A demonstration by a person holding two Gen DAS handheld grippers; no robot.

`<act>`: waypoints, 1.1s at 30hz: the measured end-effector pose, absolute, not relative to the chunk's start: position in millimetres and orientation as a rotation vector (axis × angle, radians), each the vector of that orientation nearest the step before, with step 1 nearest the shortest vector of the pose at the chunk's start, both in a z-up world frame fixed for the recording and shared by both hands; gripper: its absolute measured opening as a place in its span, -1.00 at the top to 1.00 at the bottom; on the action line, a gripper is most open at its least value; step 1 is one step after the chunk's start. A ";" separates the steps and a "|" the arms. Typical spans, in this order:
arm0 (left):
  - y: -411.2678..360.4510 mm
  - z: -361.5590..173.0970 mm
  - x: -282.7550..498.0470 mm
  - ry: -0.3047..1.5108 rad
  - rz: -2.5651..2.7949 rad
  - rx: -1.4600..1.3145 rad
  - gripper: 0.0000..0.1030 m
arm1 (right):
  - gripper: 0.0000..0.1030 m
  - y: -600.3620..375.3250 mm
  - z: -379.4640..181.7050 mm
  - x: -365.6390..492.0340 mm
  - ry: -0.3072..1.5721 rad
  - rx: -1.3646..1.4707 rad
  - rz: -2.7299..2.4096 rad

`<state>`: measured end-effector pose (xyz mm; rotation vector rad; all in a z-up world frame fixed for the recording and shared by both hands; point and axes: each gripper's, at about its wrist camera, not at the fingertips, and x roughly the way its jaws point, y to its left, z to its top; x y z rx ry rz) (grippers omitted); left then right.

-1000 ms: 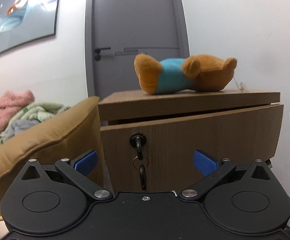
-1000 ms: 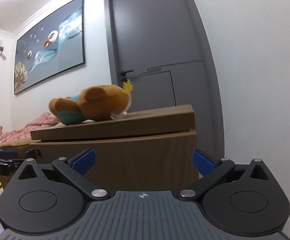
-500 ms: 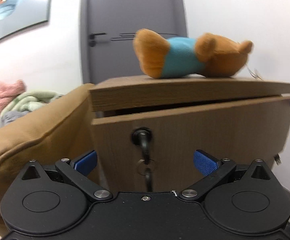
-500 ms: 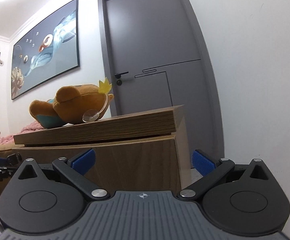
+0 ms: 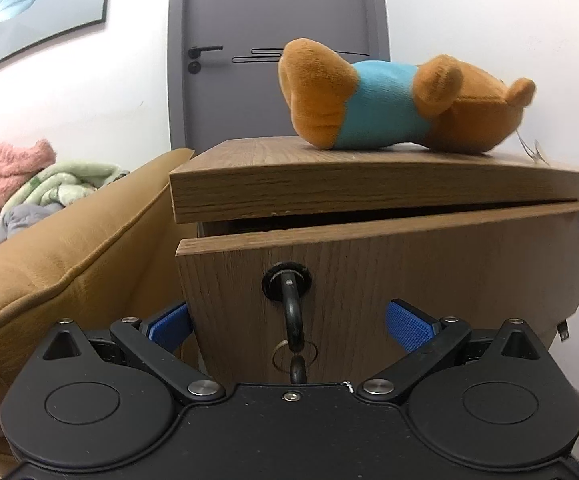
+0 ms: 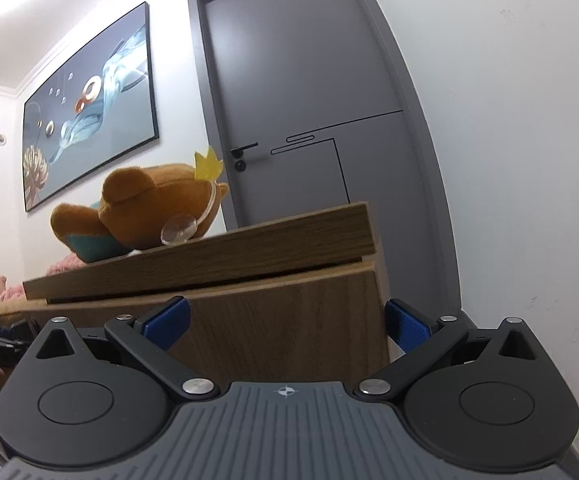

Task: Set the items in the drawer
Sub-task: 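Grasp the drawer key with the left tool and pull the drawer outward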

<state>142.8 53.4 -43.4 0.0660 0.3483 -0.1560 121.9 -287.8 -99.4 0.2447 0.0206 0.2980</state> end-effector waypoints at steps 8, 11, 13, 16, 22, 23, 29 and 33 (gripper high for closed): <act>53.3 -41.7 147.3 0.363 -0.161 0.071 -0.99 | -1.00 -286.5 -99.5 124.7 0.000 0.266 0.291; 54.2 -40.3 149.2 0.371 -0.170 0.071 -0.99 | -1.00 -287.5 -99.9 125.7 -0.002 0.261 0.302; 54.5 -39.9 149.5 0.373 -0.173 0.072 -0.98 | -1.00 -286.9 -98.8 125.7 0.003 0.246 0.306; 55.7 -39.5 148.9 0.379 -0.181 0.074 -0.95 | -1.00 -284.3 -95.1 125.1 0.025 0.227 0.299; 57.2 -41.0 144.2 0.375 -0.202 0.099 -0.95 | -1.00 -285.7 -94.6 121.0 0.033 0.212 0.320; 57.5 -41.2 143.4 0.374 -0.206 0.103 -0.94 | -1.00 -286.0 -95.0 119.7 0.033 0.208 0.325; 59.0 -43.0 135.6 0.367 -0.216 0.123 -0.94 | -1.00 -287.8 -96.7 109.2 0.033 0.183 0.347; 60.6 -41.0 131.7 0.374 -0.218 0.105 -0.94 | -1.00 -290.5 -96.1 104.3 0.039 0.175 0.365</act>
